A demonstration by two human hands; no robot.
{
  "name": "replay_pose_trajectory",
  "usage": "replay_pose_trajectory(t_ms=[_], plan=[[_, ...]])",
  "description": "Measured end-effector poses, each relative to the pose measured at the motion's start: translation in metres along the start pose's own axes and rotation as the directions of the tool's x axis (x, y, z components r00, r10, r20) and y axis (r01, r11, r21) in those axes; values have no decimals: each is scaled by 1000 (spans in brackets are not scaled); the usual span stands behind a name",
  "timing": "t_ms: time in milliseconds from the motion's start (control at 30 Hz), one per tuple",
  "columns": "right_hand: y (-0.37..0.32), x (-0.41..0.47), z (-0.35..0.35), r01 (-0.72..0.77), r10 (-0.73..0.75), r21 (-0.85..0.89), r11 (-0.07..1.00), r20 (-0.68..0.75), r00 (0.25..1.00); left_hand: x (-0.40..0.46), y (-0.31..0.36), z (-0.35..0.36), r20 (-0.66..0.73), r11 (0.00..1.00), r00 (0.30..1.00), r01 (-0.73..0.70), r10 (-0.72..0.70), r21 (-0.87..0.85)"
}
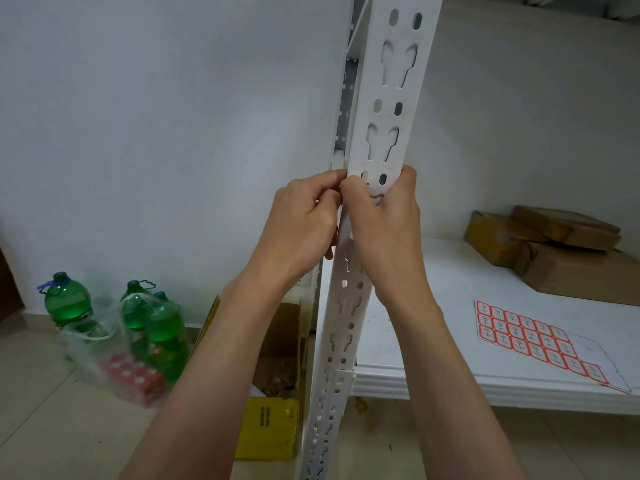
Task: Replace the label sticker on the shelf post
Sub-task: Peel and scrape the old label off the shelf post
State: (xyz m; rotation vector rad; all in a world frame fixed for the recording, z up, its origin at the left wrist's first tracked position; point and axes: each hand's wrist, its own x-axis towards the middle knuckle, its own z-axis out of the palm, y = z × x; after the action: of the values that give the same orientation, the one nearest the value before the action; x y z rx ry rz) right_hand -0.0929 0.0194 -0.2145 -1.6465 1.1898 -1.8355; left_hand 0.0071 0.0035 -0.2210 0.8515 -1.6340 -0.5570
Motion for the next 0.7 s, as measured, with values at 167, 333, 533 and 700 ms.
replay_pose_trajectory(t_ms=[167, 333, 533, 700], plan=[[-4, 1, 0, -45, 45, 26, 999, 17, 999, 1, -2, 1, -8, 1000, 1000, 6, -6, 7], [-4, -3, 0, -72, 72, 52, 996, -2, 997, 1, -3, 3, -13, 1000, 1000, 16, -15, 22], [-6, -2, 0, -101, 102, 67, 993, -4, 995, -1, -2, 3, -19, 999, 1000, 18, -17, 50], [-7, -2, 1, -106, 107, 59, 993, -3, 994, 0, -2, 3, -25, 999, 1000, 20, -19, 45]])
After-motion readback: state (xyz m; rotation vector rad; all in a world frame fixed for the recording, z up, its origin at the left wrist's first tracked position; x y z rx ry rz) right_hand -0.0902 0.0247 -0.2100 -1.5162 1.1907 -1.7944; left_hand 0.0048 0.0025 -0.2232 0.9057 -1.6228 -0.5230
